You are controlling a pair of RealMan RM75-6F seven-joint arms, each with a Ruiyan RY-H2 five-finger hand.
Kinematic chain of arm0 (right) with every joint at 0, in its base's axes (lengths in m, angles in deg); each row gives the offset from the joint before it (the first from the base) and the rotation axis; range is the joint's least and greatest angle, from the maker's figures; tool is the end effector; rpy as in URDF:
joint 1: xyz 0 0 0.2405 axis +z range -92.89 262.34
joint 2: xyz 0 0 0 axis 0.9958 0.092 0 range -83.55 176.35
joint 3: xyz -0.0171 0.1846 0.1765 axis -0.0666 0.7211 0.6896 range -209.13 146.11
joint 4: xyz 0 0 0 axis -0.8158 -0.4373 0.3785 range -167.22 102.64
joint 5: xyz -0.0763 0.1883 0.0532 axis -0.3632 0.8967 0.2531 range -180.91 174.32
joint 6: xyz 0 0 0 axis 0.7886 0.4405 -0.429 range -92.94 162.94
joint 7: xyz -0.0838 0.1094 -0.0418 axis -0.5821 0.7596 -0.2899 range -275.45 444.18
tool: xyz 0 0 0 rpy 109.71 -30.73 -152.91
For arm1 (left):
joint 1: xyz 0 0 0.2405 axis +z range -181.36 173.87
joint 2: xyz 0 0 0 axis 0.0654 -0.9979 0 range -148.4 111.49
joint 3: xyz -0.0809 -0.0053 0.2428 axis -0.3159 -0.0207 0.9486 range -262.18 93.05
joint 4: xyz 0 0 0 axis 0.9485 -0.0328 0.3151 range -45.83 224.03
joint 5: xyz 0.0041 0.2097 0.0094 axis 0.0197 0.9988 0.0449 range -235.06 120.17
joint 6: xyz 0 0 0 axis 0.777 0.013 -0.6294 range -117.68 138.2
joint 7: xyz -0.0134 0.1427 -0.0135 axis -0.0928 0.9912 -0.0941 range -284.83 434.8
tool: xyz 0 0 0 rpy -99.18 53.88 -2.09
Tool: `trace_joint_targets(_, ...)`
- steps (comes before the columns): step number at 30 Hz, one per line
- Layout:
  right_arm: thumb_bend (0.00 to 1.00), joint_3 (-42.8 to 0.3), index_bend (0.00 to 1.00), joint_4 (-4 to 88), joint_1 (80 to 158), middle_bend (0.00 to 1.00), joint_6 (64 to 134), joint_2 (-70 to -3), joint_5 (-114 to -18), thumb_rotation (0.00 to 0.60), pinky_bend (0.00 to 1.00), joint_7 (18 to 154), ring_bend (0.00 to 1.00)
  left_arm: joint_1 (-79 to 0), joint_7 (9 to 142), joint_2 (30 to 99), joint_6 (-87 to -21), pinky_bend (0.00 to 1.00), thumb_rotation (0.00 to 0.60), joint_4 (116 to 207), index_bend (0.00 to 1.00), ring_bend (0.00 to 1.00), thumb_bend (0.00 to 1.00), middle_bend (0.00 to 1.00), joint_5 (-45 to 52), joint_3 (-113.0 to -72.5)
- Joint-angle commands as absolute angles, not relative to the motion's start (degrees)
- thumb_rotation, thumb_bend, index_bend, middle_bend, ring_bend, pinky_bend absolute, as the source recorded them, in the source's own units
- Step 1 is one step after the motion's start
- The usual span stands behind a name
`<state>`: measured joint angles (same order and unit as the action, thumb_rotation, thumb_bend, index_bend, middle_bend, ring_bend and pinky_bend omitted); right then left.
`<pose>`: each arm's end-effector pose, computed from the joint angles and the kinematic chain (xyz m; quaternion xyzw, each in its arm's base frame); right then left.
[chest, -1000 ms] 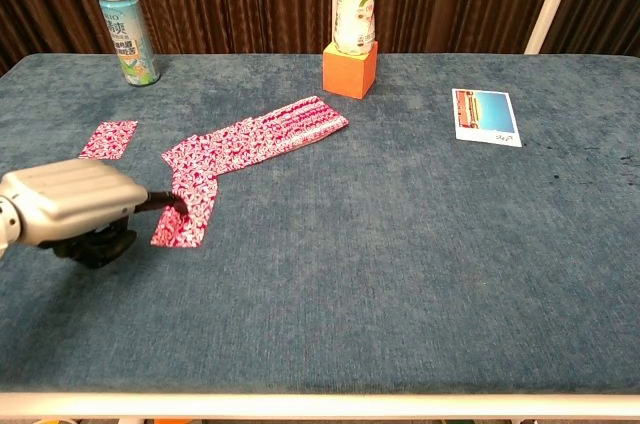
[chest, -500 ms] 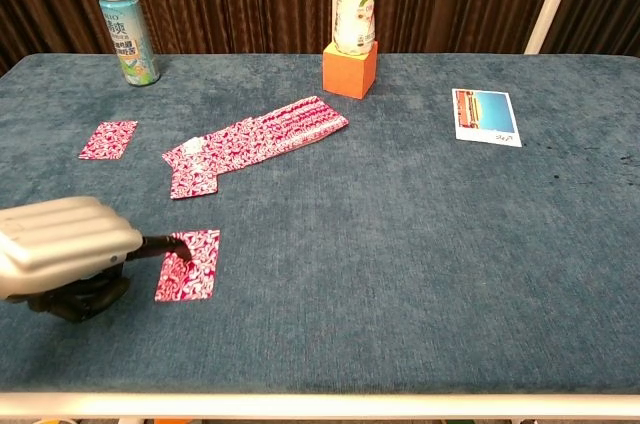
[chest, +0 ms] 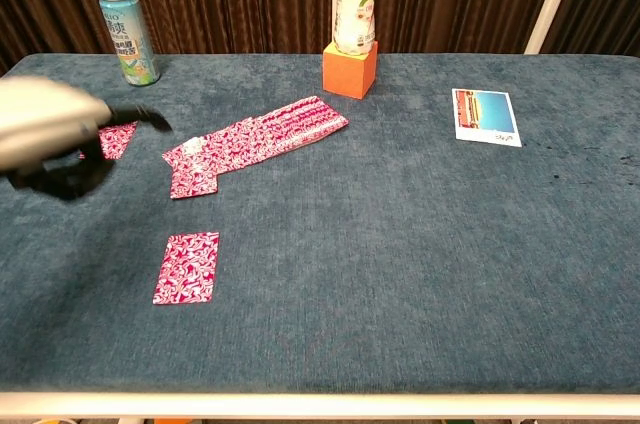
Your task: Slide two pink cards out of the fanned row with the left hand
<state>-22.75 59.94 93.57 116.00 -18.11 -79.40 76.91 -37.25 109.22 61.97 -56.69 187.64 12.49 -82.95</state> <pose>-0.3135 -0.2230 0.1719 0.5690 -0.3667 0.3584 0.6429 -0.1884 0.2648 0.0142 -0.7848 -0.2981 -0.2983 0.4542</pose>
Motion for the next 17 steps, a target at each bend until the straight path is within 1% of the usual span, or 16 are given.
trace_joint_targets(1,0.29,-22.78,0.0,60.03,93.6,0.0,116.16,-18.13,-79.78,0.6,0.0,77.2,0.0,-33.91,106.26,61.78,-63.01,0.77,0.6,182.18,0.14,0.57,0.54,0.6,12.3,-86.18)
trace_joint_targets(2,0.29,-22.75,0.0,60.02,93.58,0.0,116.28,-18.13,-79.91,0.6,0.0,77.33,0.0,-33.29,106.08,61.47,-63.21,0.63,0.6,181.48,0.13,0.4,0.49,0.44,11.02,-86.48)
trace_joint_targets(3,0.29,-22.73,0.0,60.0,93.57,0.0,116.41,-18.11,-80.04,0.6,0.0,77.43,0.0,-32.78,105.81,60.85,-63.15,0.43,0.6,181.36,0.12,0.19,0.42,0.24,9.72,-86.78)
trace_joint_targets(4,0.29,-22.69,0.0,59.99,93.58,0.0,116.57,-18.05,-80.25,0.6,0.0,77.5,0.0,-31.99,104.74,59.99,-63.39,0.3,0.587,181.54,0.11,0.08,0.37,0.11,8.41,-87.27)
trace_joint_targets(5,0.28,-22.69,0.0,59.95,93.59,0.0,116.67,-18.02,-80.42,0.6,0.0,77.49,0.0,-31.27,103.34,59.47,-63.82,0.19,0.543,181.7,0.1,0.01,0.33,0.02,7.97,-87.56)
trace_joint_targets(6,0.28,-22.71,0.0,59.88,93.59,0.0,116.77,-18.02,-80.58,0.6,0.0,77.43,0.0,-30.53,101.71,59.0,-64.2,0.13,0.498,181.74,0.09,0.0,0.31,0.0,7.81,-87.73)
trace_joint_targets(7,0.28,-22.75,0.0,59.76,93.61,0.0,116.85,-18.09,-80.72,0.6,0.0,77.28,0.0,-29.69,99.75,58.45,-64.68,0.1,0.446,181.42,0.09,0.0,0.3,0.0,7.97,-87.85)
trace_joint_targets(8,0.28,-22.77,0.0,59.66,93.64,0.0,116.87,-18.19,-80.8,0.6,0.0,77.18,0.0,-29.03,98.53,58.08,-65.15,0.08,0.427,181.09,0.09,0.0,0.29,0.0,8.25,-87.82)
trace_joint_targets(13,0.28,-22.94,0.0,59.43,93.82,0.0,116.44,-18.65,-80.66,0.6,0.0,76.55,0.0,-25.83,92.57,57.78,-68.4,0.07,0.423,178.29,0.09,0.0,0.27,0.0,10.59,-87.99)
trace_joint_targets(17,0.28,-22.95,0.0,59.51,93.85,0.0,116.38,-18.71,-80.59,0.6,0.0,76.36,0.0,-24.29,90.68,57.74,-69.95,0.07,0.44,176.81,0.09,0.0,0.27,0.0,12.31,-87.9)
